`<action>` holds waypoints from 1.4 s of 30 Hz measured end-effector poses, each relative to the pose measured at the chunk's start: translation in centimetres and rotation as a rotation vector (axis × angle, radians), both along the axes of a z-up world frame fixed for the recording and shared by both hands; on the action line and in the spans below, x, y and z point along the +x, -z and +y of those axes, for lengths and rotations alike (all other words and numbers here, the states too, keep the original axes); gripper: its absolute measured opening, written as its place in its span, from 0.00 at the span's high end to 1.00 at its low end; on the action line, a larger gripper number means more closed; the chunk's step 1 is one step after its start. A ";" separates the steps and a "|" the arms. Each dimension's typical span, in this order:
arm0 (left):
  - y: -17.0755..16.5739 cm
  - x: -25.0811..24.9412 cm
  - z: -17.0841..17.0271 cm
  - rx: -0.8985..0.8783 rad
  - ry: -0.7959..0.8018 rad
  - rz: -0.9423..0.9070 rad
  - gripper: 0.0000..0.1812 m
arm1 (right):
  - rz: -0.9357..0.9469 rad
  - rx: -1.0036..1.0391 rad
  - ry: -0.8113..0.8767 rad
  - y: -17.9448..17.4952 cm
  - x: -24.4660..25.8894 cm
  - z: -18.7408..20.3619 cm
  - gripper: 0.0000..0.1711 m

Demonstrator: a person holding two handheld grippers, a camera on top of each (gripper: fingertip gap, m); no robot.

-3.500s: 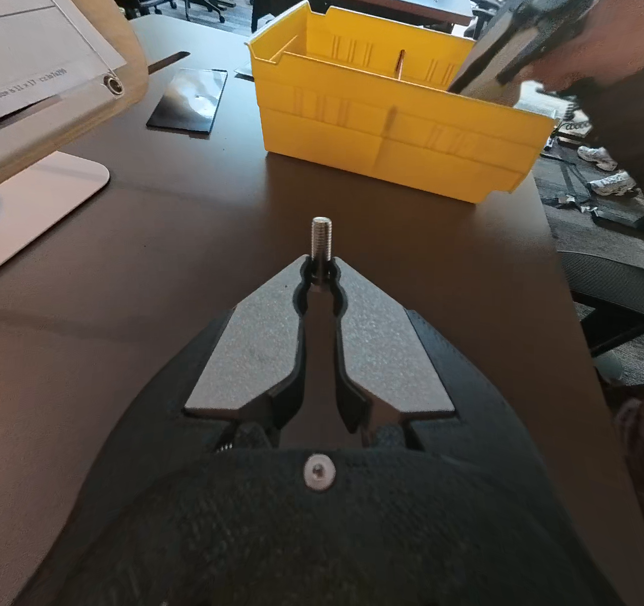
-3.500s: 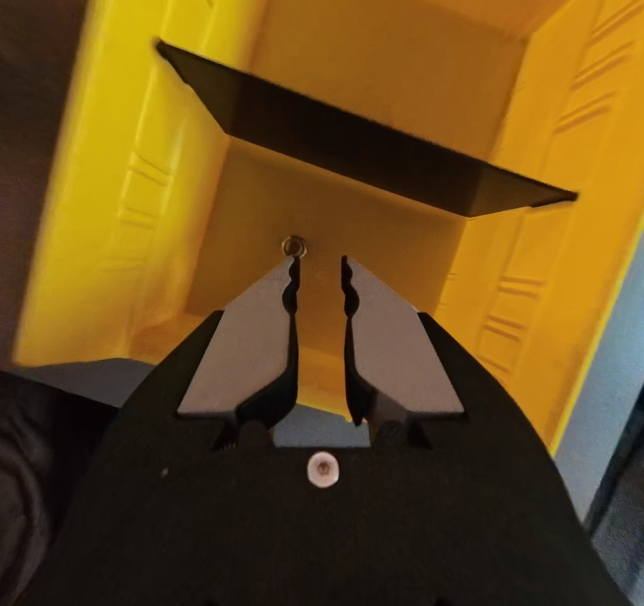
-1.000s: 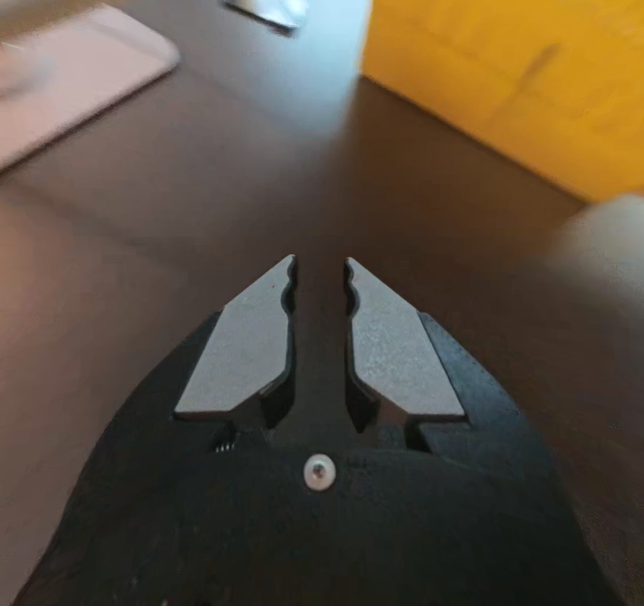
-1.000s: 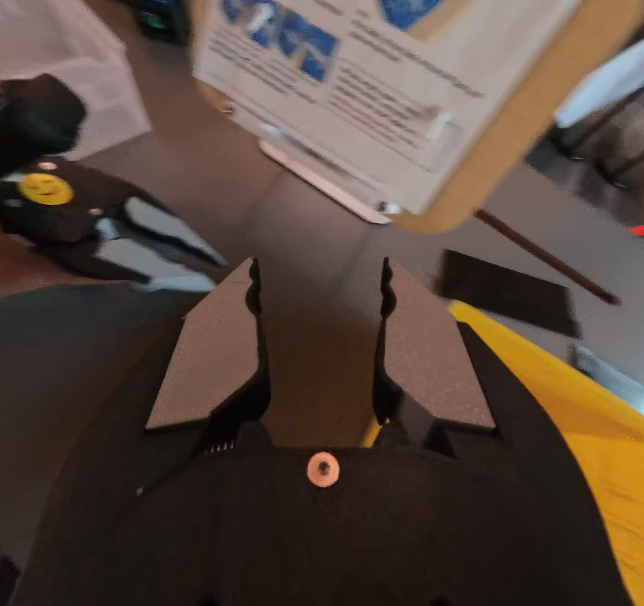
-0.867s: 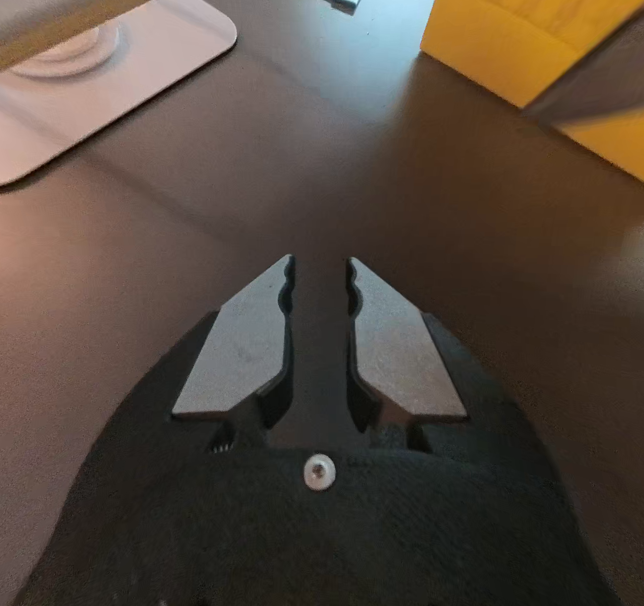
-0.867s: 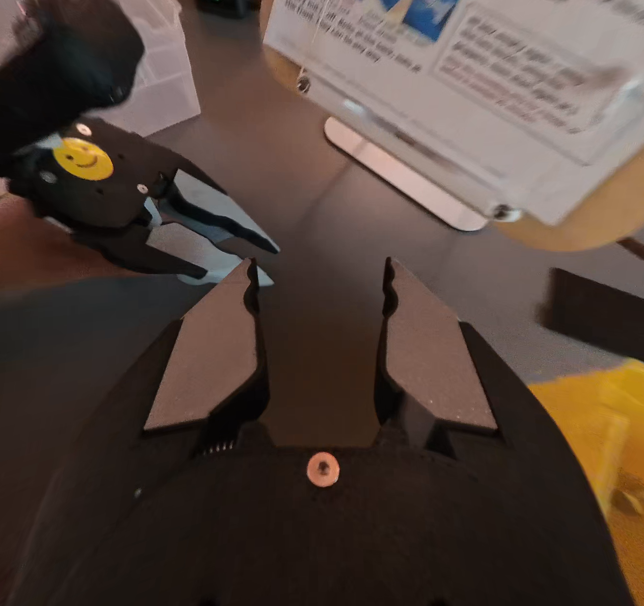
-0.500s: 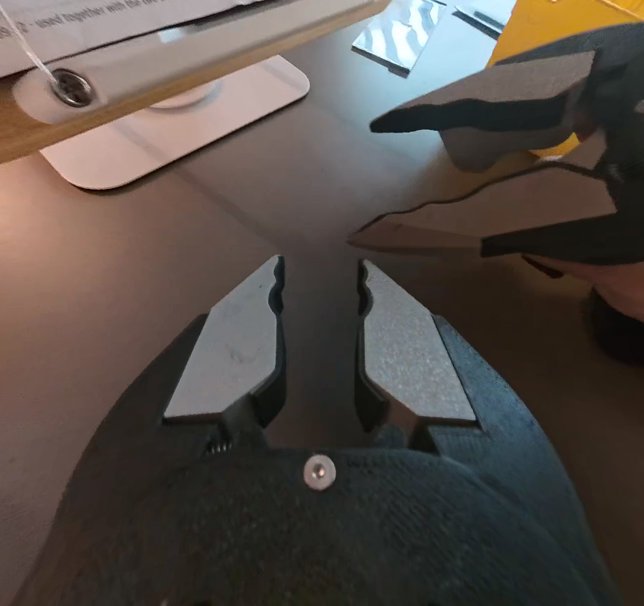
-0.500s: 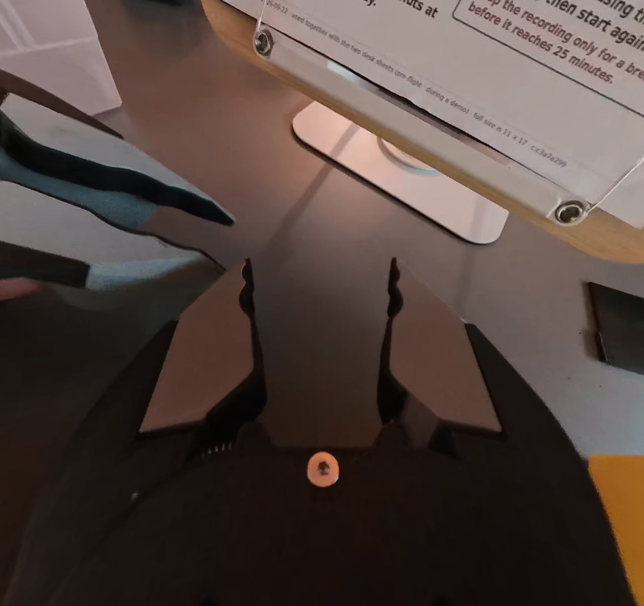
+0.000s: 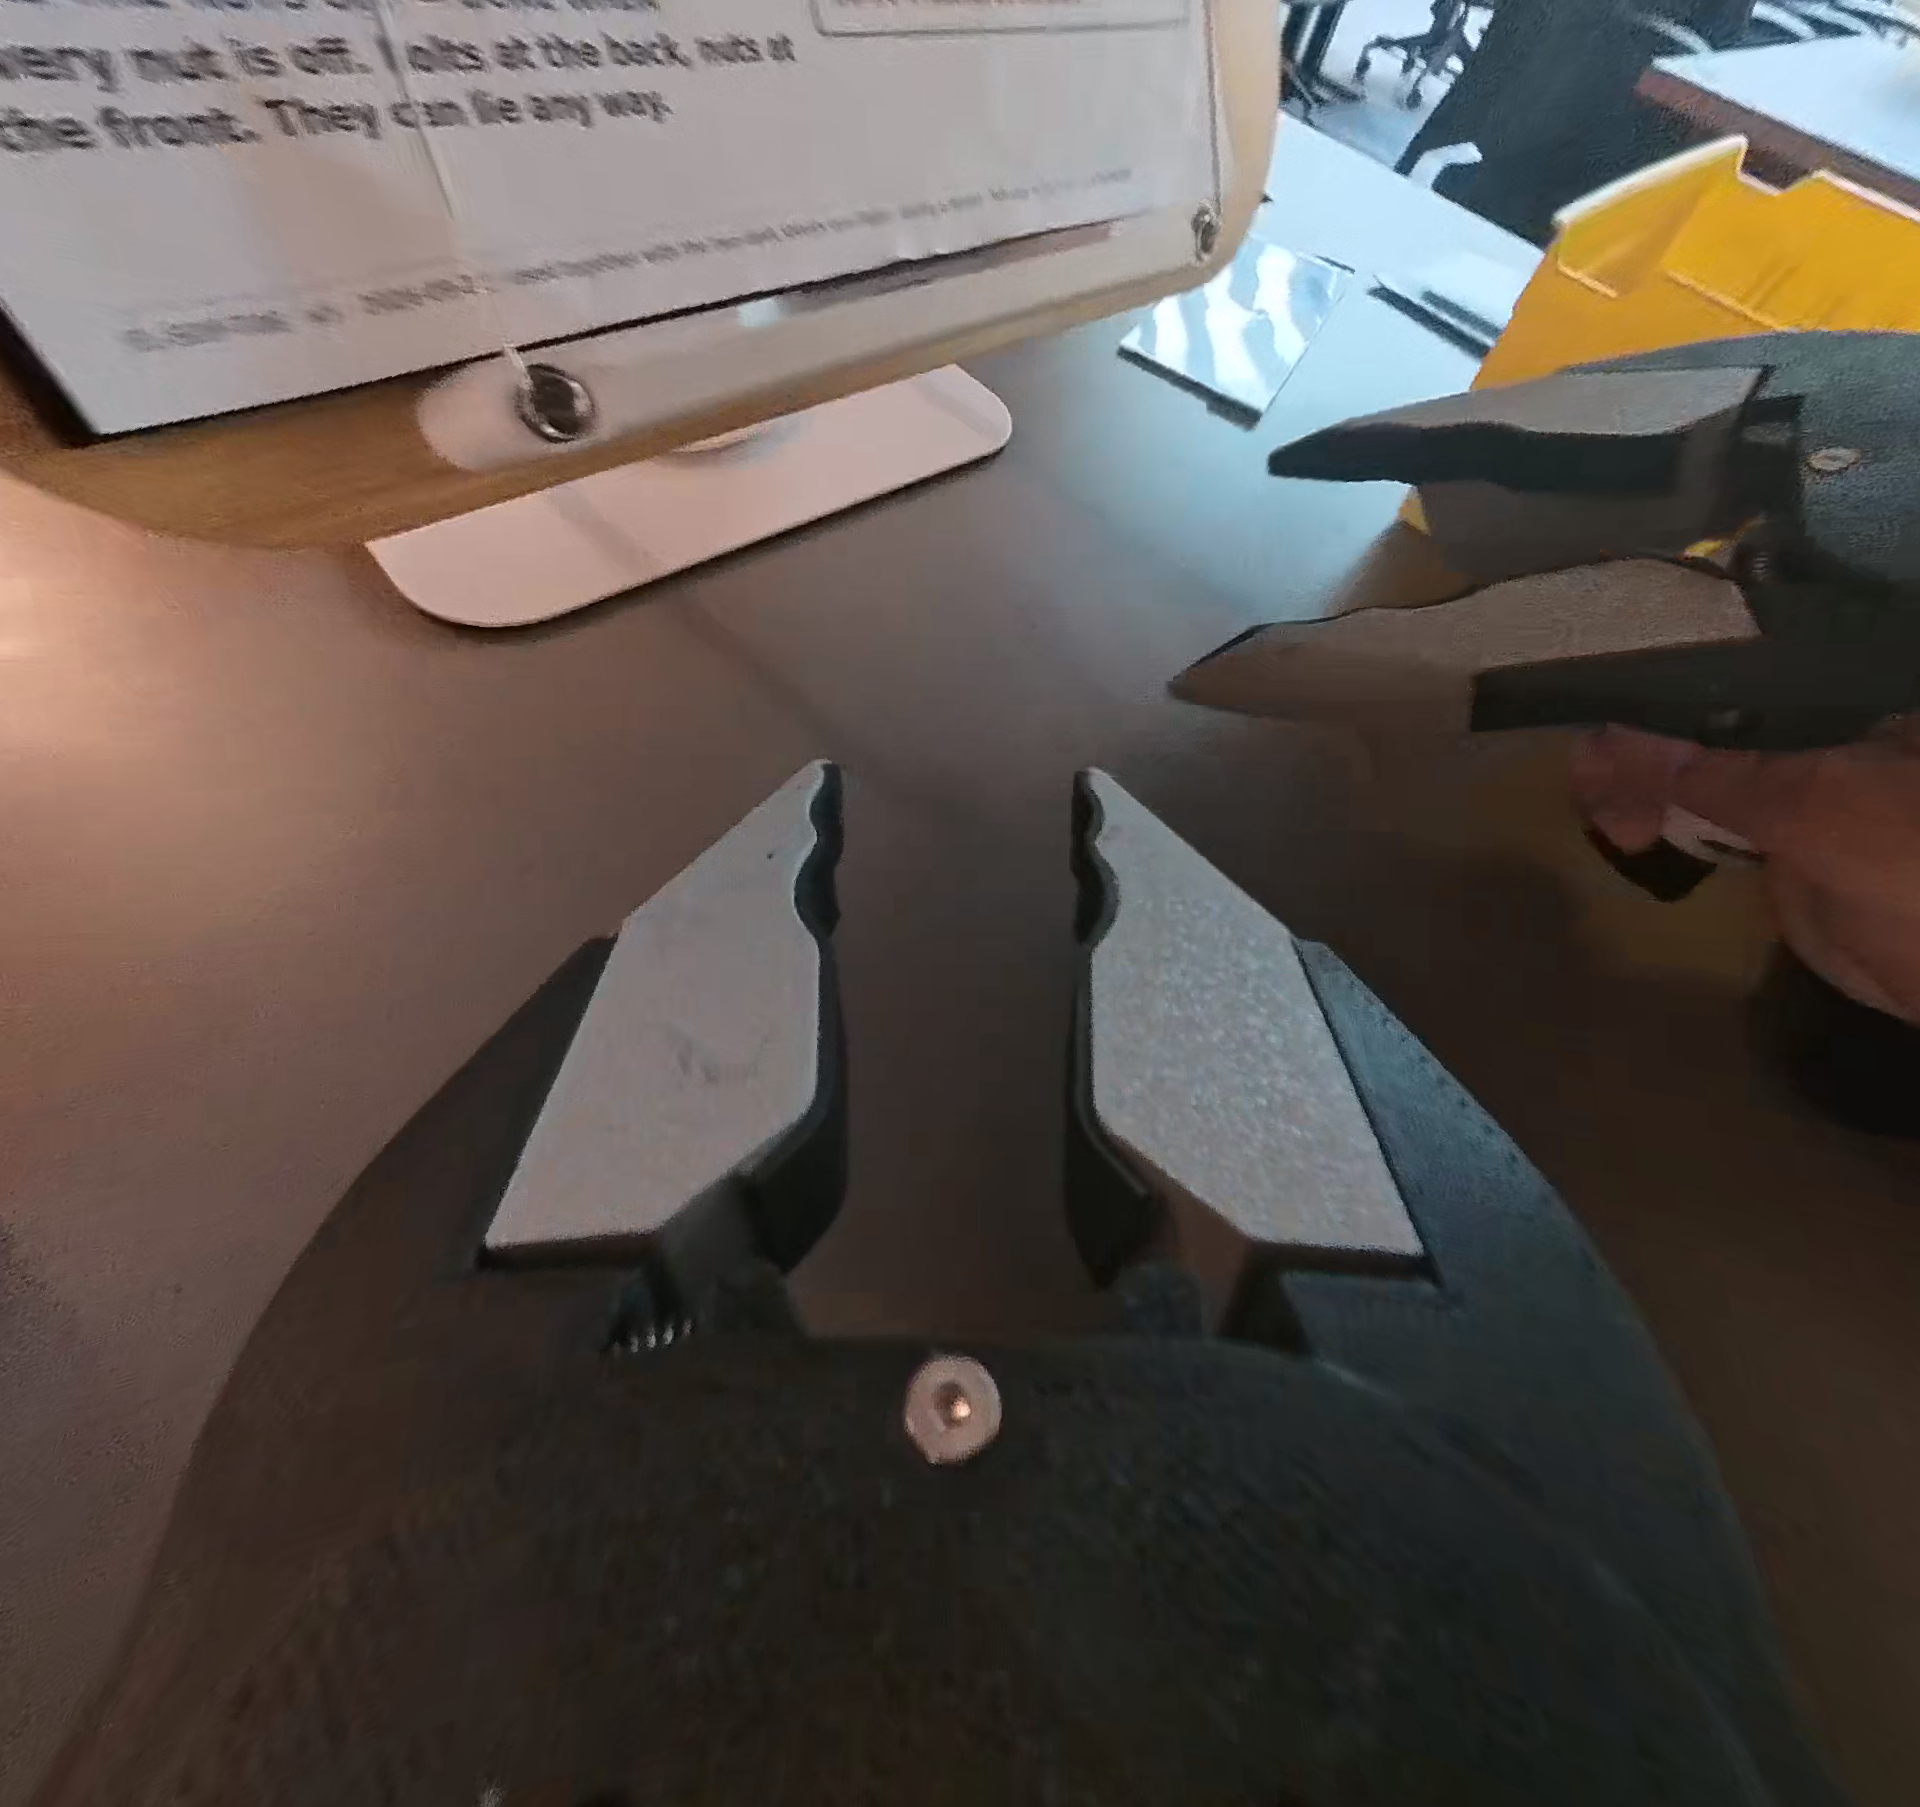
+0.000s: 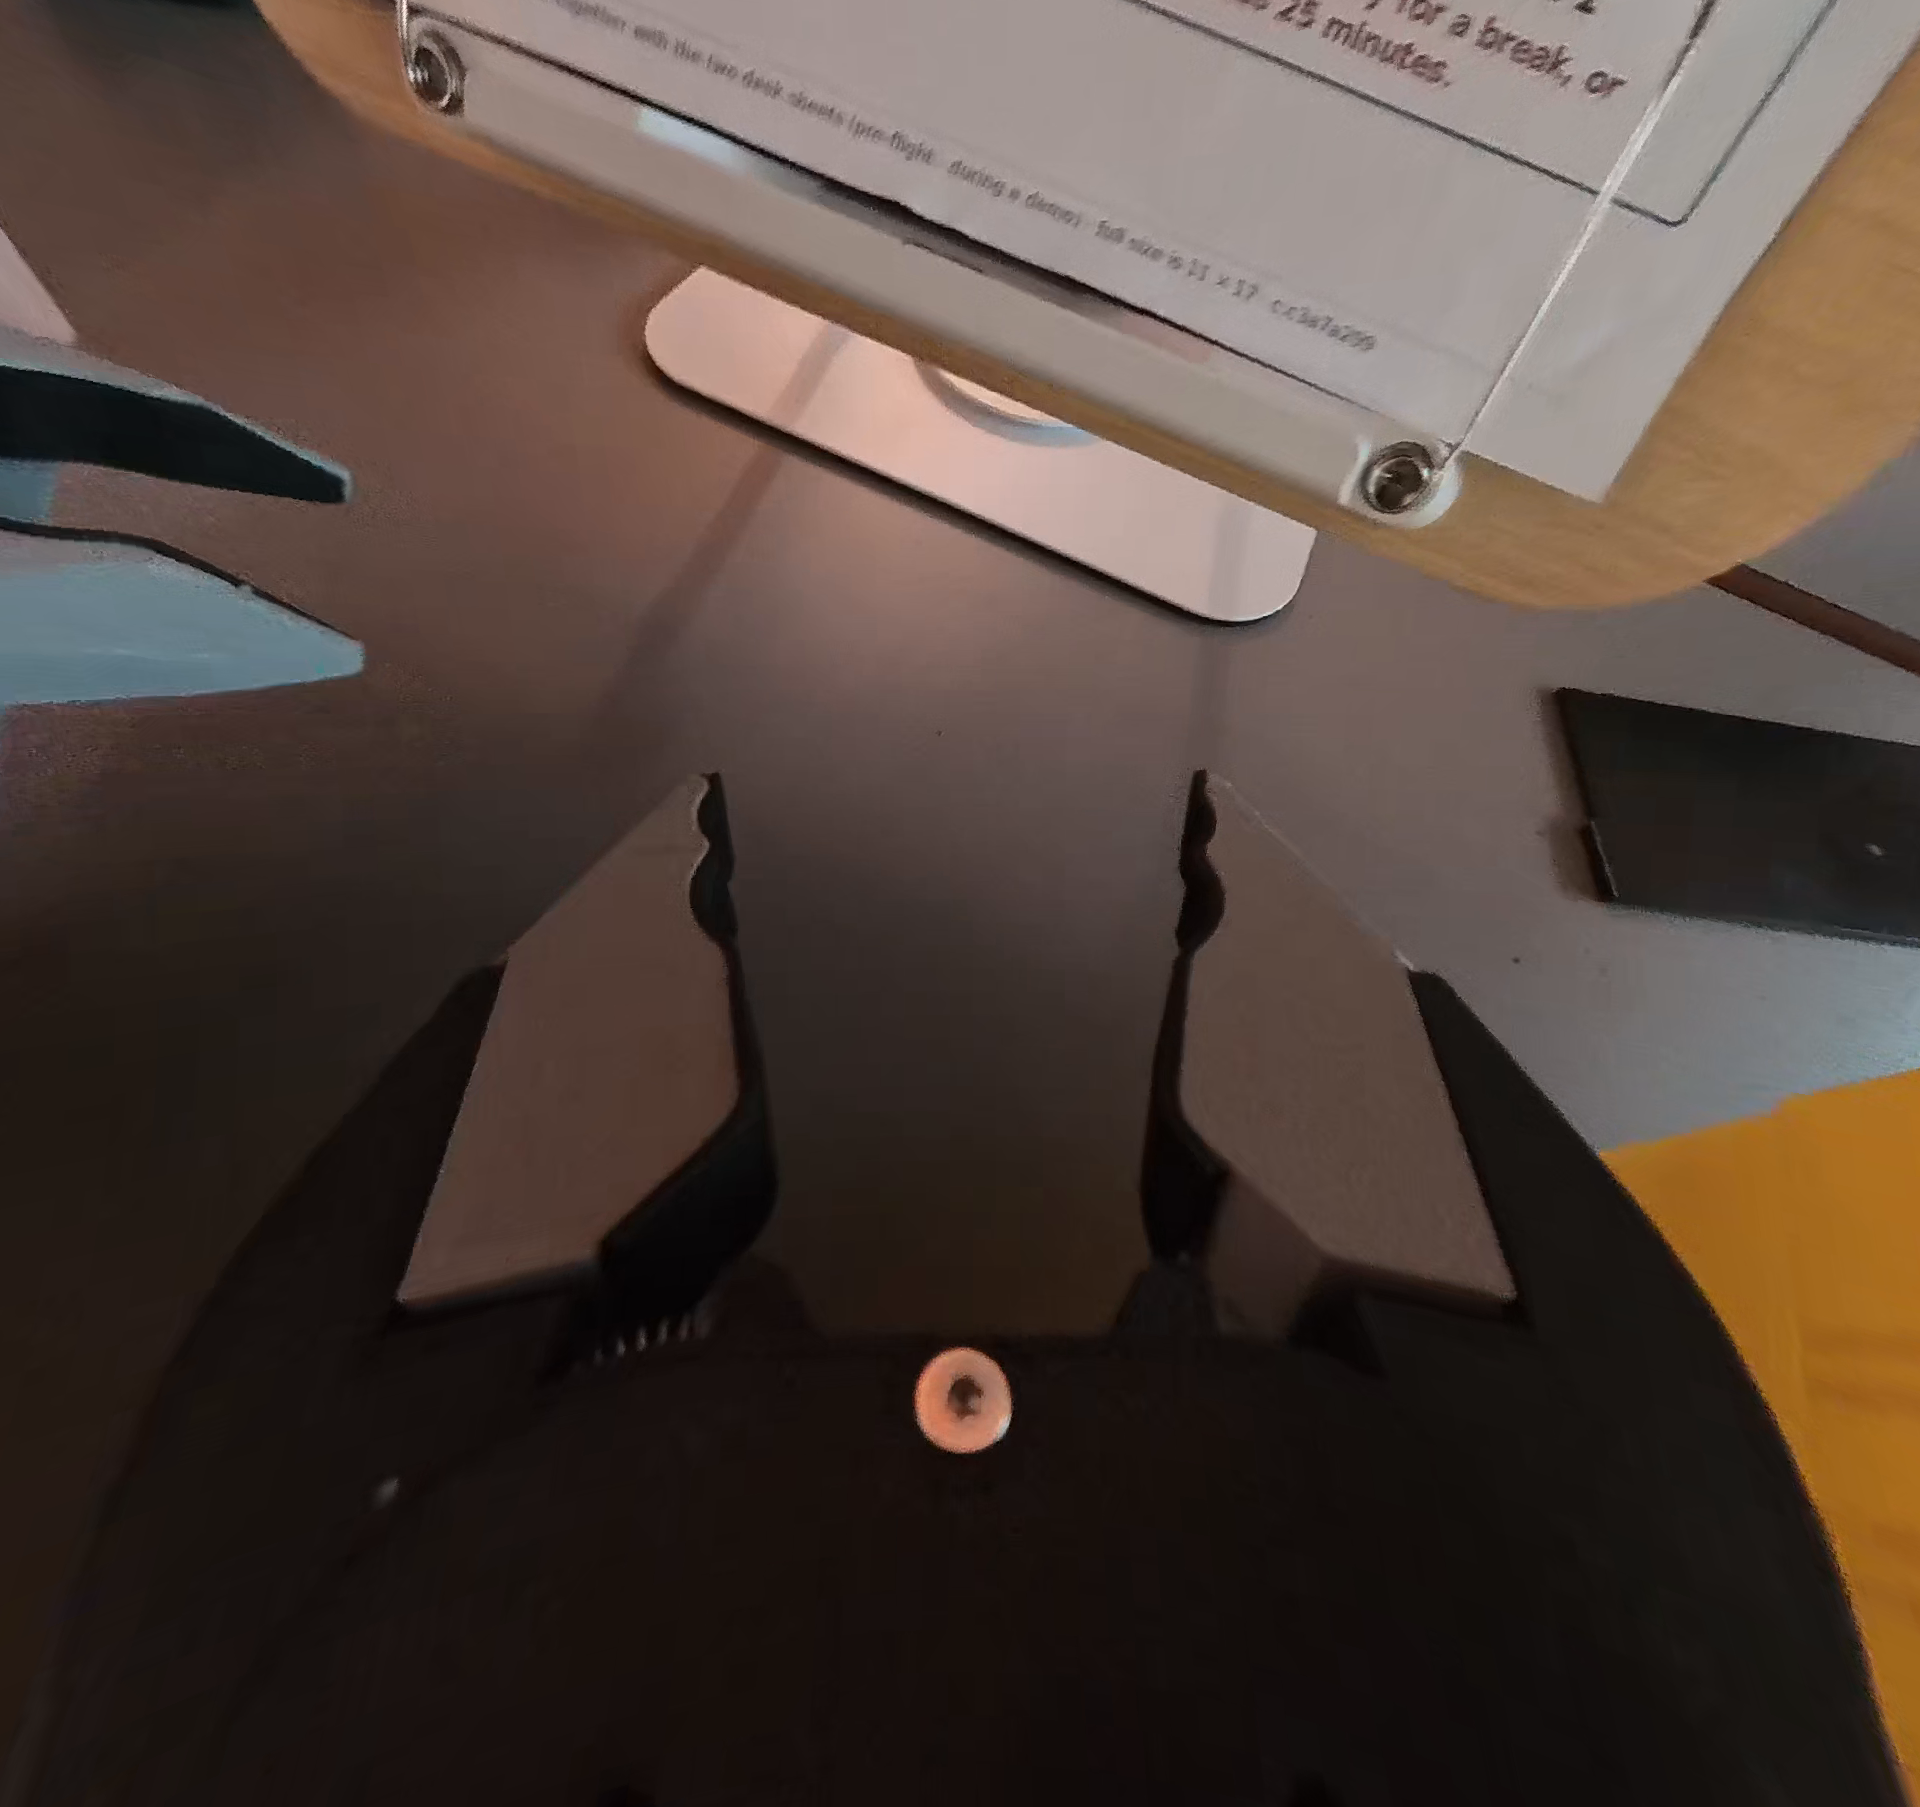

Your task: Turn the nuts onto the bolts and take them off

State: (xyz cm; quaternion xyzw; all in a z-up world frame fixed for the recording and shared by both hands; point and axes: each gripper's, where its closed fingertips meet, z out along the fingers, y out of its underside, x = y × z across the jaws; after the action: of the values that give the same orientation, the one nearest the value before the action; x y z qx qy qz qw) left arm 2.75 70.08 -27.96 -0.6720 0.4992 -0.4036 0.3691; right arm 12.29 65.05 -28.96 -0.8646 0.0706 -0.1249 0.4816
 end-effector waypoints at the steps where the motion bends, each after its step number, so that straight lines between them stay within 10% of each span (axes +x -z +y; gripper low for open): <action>1: 0.0 -0.1 0.1 -0.013 0.000 -0.005 0.77 | 0.011 0.008 -0.001 -0.1 0.0 0.0 0.51; 18: 0.6 -3.4 -5.0 0.045 0.025 0.019 0.80 | 0.039 -0.028 -0.075 1.3 -2.0 0.1 0.51; 25: -5.7 -8.1 -10.5 0.035 0.204 -0.057 0.78 | 0.067 -0.026 -0.086 1.4 -2.4 0.2 0.52; 42: -4.7 -23.9 -3.0 -0.130 -0.074 0.203 0.78 | 0.114 -0.037 -0.119 2.1 -3.6 0.4 0.52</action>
State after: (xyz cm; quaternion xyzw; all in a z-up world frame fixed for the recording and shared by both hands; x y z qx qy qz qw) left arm -21.12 67.05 -23.21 -0.7499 0.4817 -0.3511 0.2868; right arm 8.70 65.44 -31.02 -0.8816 0.0443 -0.0481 0.4675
